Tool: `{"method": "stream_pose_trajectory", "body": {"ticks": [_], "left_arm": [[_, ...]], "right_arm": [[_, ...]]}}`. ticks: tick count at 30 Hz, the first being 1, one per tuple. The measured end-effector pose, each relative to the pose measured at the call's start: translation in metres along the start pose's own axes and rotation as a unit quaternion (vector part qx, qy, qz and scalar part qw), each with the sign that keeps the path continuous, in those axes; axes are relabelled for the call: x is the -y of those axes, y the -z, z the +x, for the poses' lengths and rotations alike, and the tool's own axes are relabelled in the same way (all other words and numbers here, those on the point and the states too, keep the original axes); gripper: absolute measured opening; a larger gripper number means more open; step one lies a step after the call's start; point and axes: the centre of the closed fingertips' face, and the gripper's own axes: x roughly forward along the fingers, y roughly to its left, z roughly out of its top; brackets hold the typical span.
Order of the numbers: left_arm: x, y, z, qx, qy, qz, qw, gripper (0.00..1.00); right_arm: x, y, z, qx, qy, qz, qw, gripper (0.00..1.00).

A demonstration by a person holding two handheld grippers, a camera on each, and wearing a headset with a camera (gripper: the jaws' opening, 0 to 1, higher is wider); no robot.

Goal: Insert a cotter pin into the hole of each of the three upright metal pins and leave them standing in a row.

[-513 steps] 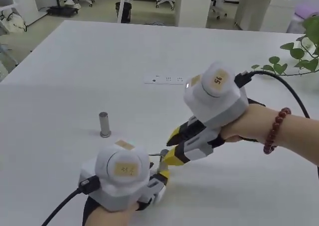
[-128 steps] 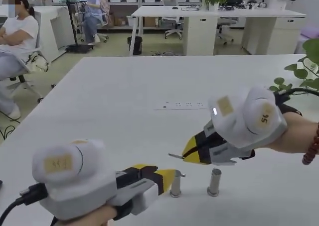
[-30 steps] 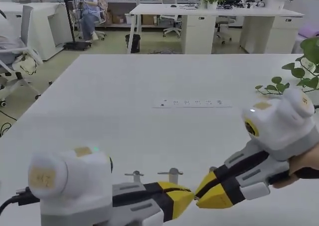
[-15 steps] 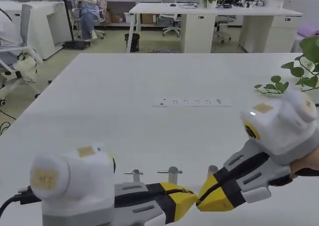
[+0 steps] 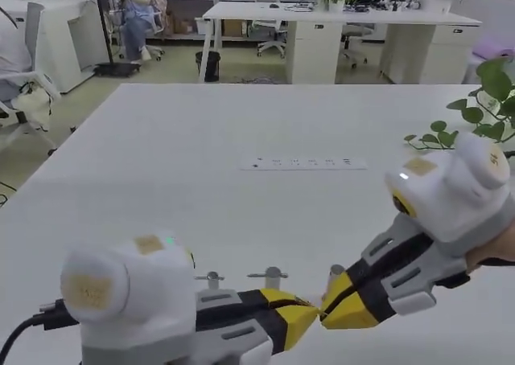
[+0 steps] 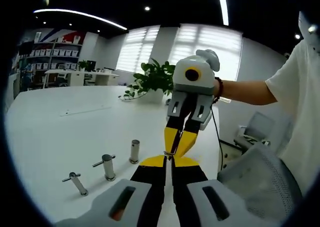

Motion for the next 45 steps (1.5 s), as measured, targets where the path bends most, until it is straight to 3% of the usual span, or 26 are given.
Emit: {"method": "stream_pose_trajectory", "body": {"ticks": [5,9,15,21,24,29,37,45], "left_arm": [[-0.007,0.011,0.011,-0.013,-0.033,0.031,0.9989,0.07],[-0.007,0.02,0.022,-0.022,-0.042,0.049,0.9977,0.12],[-0.015,0.02,0.036,-0.013,-0.073,0.058,0.9956,0.16],[-0.027,0.024,0.046,-0.011,-0.102,0.051,0.9934,0.2],[-0.032,0.027,0.053,-0.012,-0.112,0.055,0.9921,0.23],[-0.038,0.032,0.06,-0.015,-0.128,0.05,0.9903,0.27],[-0.051,0.037,0.074,-0.017,-0.153,0.038,0.9874,0.29],[-0.055,0.04,0.088,-0.015,-0.168,0.034,0.9851,0.32]], "right_arm": [[0.014,0.017,-0.011,-0.031,0.032,0.009,0.999,0.03],[0.026,0.032,-0.02,-0.057,0.054,0.01,0.9969,0.03],[0.039,0.048,-0.029,-0.097,0.075,0.015,0.9923,0.03],[0.049,0.066,-0.036,-0.15,0.091,0.008,0.9844,0.03],[0.053,0.07,-0.036,-0.158,0.095,0.017,0.9826,0.03],[0.064,0.083,-0.039,-0.194,0.112,0.015,0.9746,0.03],[0.073,0.097,-0.042,-0.218,0.112,0.02,0.9692,0.03],[0.084,0.105,-0.046,-0.237,0.115,0.022,0.9644,0.03]]}}
